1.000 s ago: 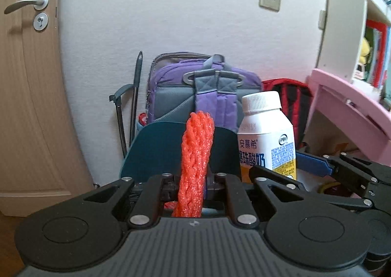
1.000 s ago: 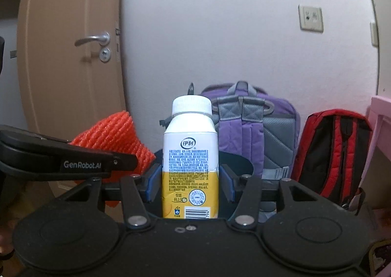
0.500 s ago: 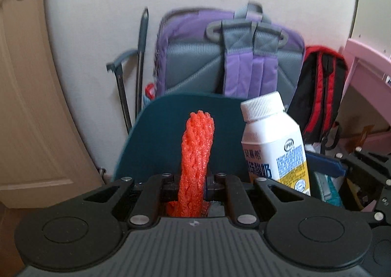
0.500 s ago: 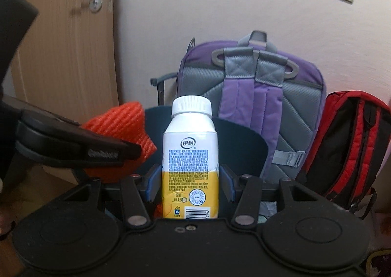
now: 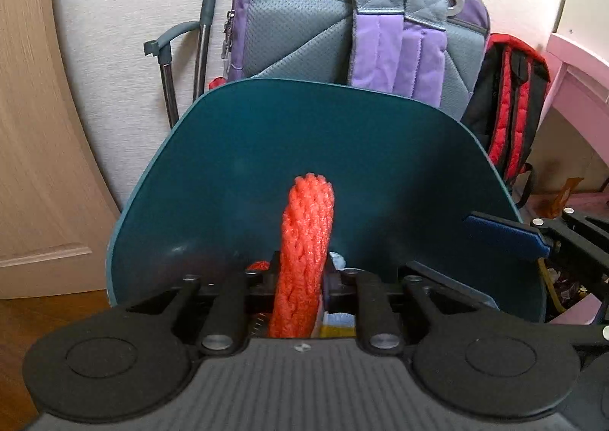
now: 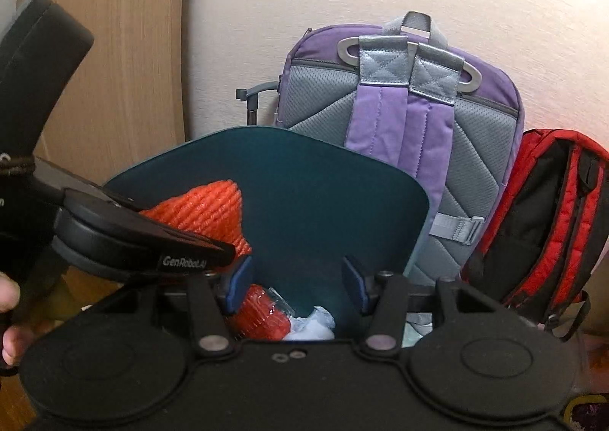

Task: Collect trash
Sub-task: 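Open both tools to drop the net and bottle into the wastebasket, then move both tools down toward the remaining trash pile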

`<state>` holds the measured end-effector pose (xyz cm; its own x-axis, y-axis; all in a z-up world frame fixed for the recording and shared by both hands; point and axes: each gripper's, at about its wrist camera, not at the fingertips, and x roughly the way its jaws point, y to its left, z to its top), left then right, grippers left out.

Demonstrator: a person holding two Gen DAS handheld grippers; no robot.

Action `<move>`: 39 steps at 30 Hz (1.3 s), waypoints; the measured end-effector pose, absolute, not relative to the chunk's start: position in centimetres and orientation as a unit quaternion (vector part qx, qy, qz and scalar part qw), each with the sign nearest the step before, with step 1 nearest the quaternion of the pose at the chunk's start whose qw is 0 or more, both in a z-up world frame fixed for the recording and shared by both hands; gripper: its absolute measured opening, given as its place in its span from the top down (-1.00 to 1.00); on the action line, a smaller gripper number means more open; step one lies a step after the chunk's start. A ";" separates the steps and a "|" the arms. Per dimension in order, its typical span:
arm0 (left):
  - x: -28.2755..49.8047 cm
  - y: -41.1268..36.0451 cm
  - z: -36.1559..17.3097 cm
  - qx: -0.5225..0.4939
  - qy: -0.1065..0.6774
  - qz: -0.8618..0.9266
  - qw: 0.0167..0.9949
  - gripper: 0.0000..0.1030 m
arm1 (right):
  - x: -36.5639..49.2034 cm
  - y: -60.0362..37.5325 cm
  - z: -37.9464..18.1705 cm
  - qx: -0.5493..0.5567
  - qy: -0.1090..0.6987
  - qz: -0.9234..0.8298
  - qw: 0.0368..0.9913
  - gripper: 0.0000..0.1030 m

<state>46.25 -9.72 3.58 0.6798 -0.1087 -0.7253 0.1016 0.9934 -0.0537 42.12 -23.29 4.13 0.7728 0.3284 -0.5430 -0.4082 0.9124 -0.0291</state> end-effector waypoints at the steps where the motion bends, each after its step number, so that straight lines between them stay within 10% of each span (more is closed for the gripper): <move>1: 46.0 -9.7 3.8 -0.006 0.393 -0.057 0.918 0.44 | 42.1 -23.4 4.2 -0.072 0.274 0.194 0.939 0.01; 10: 42.9 -10.1 6.6 -0.016 0.368 -0.050 0.928 -0.29 | 39.4 -25.1 6.9 -0.050 0.263 0.184 0.946 0.00; 39: 23.8 -6.6 12.2 -0.006 0.326 -0.065 0.943 -0.62 | 23.7 -23.8 11.1 -0.034 0.241 0.279 0.929 -0.04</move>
<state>23.79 -6.59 12.17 0.7794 -0.1263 -0.6137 0.1184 0.9915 -0.0538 23.73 -23.83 11.11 0.7288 0.5016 -0.4661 -0.5344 0.8423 0.0709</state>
